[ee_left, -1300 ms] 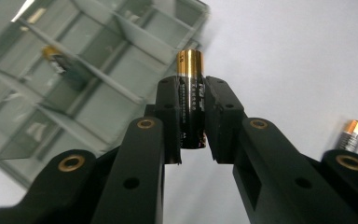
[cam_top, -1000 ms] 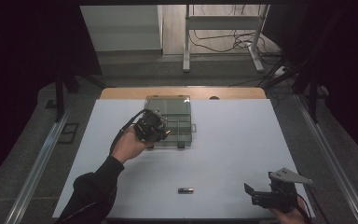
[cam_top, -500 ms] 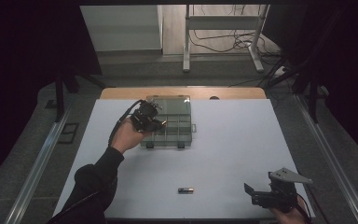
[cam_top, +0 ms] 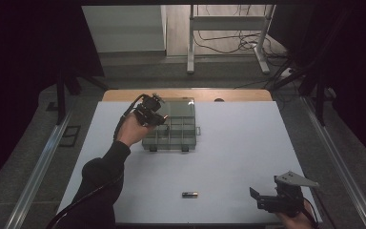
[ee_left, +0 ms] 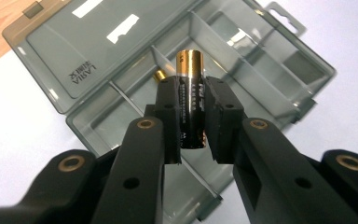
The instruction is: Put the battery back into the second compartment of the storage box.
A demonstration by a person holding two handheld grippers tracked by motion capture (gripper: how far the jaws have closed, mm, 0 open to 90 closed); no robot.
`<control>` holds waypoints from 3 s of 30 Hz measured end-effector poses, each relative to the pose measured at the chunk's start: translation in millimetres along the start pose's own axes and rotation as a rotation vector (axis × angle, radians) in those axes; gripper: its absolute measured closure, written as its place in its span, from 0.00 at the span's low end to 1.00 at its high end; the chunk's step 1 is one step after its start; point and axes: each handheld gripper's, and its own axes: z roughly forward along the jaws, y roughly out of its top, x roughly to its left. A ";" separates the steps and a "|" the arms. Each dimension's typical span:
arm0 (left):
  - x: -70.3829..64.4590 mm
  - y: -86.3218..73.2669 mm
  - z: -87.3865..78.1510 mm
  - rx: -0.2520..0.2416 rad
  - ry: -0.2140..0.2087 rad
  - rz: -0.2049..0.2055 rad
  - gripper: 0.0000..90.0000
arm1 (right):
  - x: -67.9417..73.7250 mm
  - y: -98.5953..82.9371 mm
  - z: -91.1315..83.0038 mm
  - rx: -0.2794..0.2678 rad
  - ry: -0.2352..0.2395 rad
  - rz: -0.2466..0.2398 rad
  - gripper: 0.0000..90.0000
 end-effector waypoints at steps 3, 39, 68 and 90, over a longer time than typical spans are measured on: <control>1.6 1.8 3.4 0.000 0.008 -0.005 0.86 | 0.0 0.0 0.1 0.001 0.000 0.000 0.00; 15.5 -3.0 13.8 -0.075 -0.060 -0.065 0.03 | -0.2 0.4 1.1 0.011 0.003 0.002 0.01; -50.1 -21.7 -14.4 -0.122 -0.150 0.178 0.00 | -0.1 0.4 1.3 0.012 0.000 0.003 0.01; -93.4 -39.4 -18.3 -0.108 -0.197 0.257 0.00 | 0.0 0.5 1.2 0.012 0.002 0.000 0.01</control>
